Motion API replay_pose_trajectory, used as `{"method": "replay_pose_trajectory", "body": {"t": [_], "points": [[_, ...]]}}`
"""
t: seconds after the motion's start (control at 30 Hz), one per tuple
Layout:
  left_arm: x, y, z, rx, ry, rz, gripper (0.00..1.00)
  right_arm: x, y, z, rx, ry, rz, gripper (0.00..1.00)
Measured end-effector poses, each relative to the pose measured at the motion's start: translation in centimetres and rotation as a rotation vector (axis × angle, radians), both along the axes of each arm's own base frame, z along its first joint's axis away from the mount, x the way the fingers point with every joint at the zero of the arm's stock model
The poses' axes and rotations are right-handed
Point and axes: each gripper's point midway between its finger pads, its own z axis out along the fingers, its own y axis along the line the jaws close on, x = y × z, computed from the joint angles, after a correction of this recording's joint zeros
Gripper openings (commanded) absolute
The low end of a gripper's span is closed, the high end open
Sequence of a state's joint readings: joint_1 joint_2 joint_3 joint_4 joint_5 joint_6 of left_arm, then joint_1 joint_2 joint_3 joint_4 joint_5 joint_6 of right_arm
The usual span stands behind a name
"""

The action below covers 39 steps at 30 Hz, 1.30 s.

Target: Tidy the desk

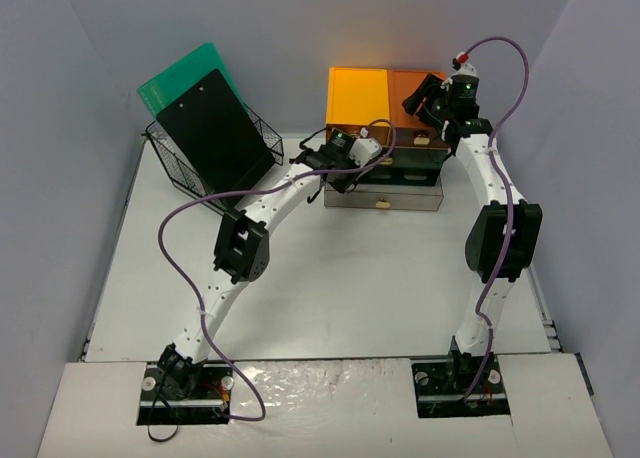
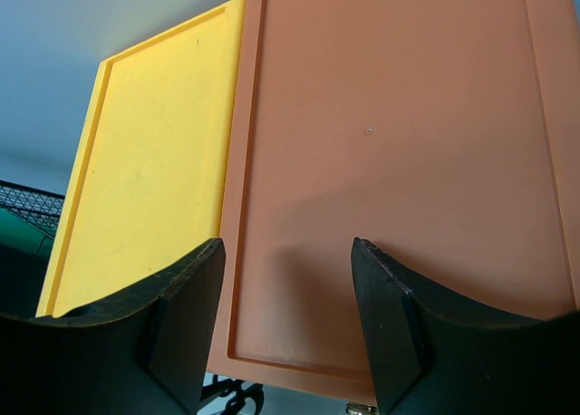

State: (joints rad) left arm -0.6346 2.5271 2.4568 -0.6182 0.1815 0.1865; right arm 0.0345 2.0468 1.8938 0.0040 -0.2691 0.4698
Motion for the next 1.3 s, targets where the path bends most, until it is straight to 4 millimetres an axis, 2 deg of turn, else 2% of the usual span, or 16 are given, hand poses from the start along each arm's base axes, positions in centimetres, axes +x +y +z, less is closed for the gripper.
{"method": "replay_pose_trajectory", "body": {"t": [0.03, 0.2, 0.4, 0.63, 0.83, 1.0, 1.1, 1.3], "points": [[0.0, 0.0, -0.4, -0.005, 0.006, 0.010, 0.09, 0.0, 0.0, 0.0, 0.000, 0.000, 0.000, 0.56], [0.6, -0.2, -1.3, -0.033, 0.000, 0.044, 0.15, 0.0, 0.0, 0.0, 0.000, 0.001, 0.000, 0.56], [0.8, -0.1, -1.5, -0.045, 0.002, 0.061, 0.16, 0.0, 0.0, 0.0, 0.000, 0.002, 0.000, 0.56], [1.0, 0.2, -1.3, -0.039, -0.012, 0.075, 0.36, 0.0, 0.1, 0.0, 0.000, 0.001, 0.001, 0.56], [0.6, 1.5, -0.6, -0.019, -0.022, 0.102, 0.52, 0.0, 0.1, 0.0, 0.000, 0.001, 0.002, 0.56], [0.3, 2.1, -0.1, -0.014, -0.036, 0.118, 0.55, 0.0, 0.4, 0.0, 0.000, 0.001, 0.006, 0.56], [-0.3, 2.6, 0.5, -0.008, -0.048, 0.128, 0.61, 0.0, 0.5, 0.0, 0.000, 0.001, 0.009, 0.56], [-3.2, 1.9, 3.6, -0.005, -0.090, 0.119, 0.62, 0.0, 0.6, 0.0, 0.002, 0.001, 0.009, 0.56]]}}
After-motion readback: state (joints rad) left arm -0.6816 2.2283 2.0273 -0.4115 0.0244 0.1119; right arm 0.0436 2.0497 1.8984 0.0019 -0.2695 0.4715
